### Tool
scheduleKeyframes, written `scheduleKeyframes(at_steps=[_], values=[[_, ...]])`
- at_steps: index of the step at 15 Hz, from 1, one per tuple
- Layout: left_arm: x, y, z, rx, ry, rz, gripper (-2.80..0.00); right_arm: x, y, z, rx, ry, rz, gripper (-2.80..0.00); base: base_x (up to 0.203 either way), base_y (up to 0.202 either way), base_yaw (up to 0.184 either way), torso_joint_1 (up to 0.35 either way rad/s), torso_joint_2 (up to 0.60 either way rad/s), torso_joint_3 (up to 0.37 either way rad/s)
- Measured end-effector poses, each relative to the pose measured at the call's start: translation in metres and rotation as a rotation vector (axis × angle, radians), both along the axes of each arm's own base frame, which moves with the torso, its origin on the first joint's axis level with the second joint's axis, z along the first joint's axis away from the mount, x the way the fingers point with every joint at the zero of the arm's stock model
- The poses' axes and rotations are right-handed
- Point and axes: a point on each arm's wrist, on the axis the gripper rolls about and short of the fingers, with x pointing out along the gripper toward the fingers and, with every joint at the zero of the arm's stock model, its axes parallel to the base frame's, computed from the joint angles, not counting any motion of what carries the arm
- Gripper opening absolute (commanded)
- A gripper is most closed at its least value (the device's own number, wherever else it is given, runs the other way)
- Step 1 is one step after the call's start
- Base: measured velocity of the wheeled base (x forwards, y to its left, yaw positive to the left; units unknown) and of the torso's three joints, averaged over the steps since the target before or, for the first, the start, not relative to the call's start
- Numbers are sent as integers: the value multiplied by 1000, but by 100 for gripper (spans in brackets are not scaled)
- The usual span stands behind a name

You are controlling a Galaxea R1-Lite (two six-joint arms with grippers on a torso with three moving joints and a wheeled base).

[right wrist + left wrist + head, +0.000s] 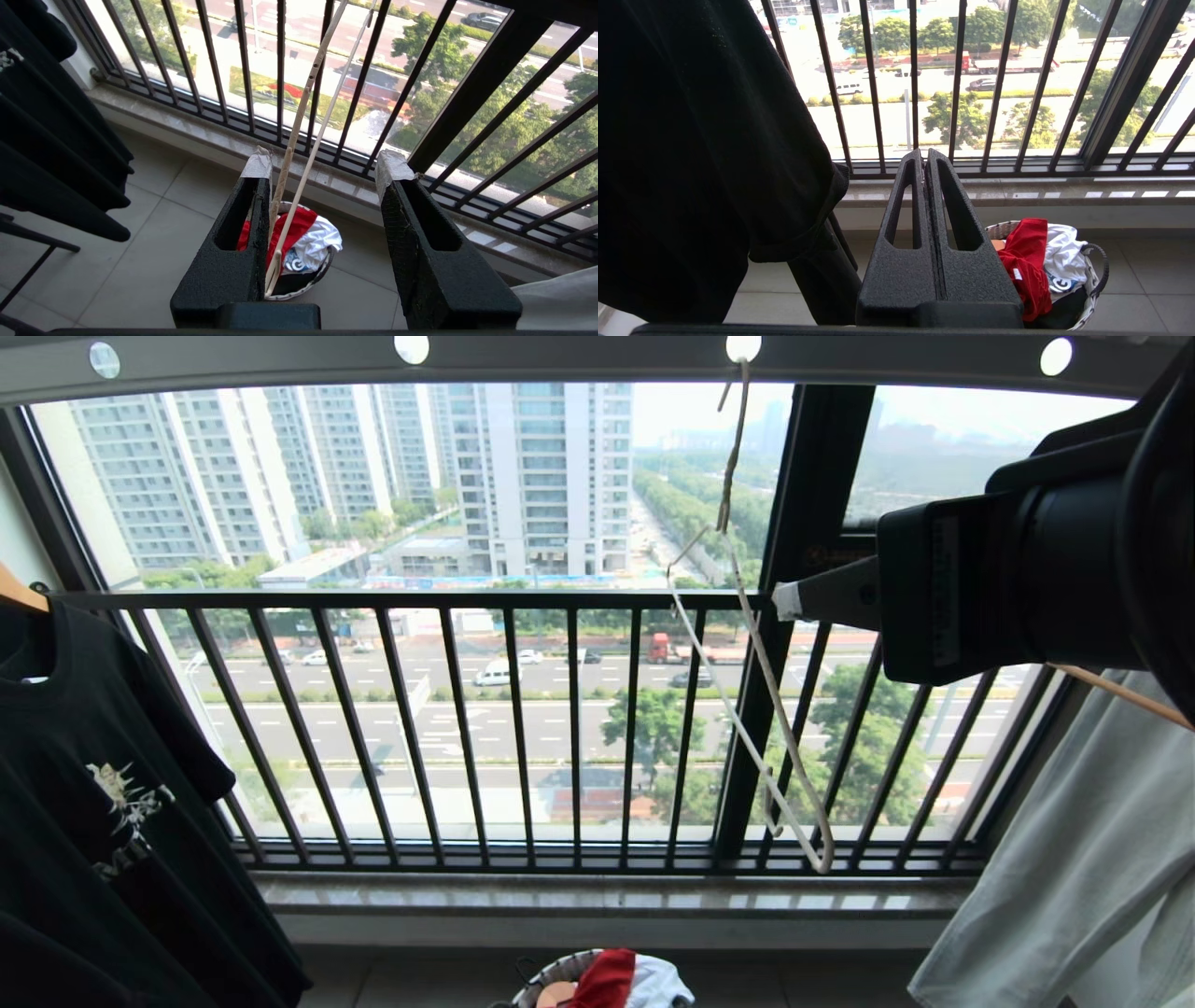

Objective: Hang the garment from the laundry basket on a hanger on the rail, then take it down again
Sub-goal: Pick up the clothes rack on the clothesline

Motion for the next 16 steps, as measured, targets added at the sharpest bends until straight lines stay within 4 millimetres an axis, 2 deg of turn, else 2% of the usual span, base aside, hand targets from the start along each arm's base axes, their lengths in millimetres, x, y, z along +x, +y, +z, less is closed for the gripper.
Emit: scheduleKeyframes(at_steps=[4,7,11,16], values=[[0,0,0,0,0,0,-280,0,13,5,0,-40,42,0,0,0,0,0,0,0],[0,0,0,0,0,0,-280,10,28,-3,-26,-42,42,0,0,0,0,0,0,0],[0,0,0,1,0,0,-280,38,44,-17,-58,-47,-5,0,0,0,0,0,0,0],[0,0,0,0,0,0,-280,76,36,-28,-134,-49,-96,0,0,0,0,0,0,0]])
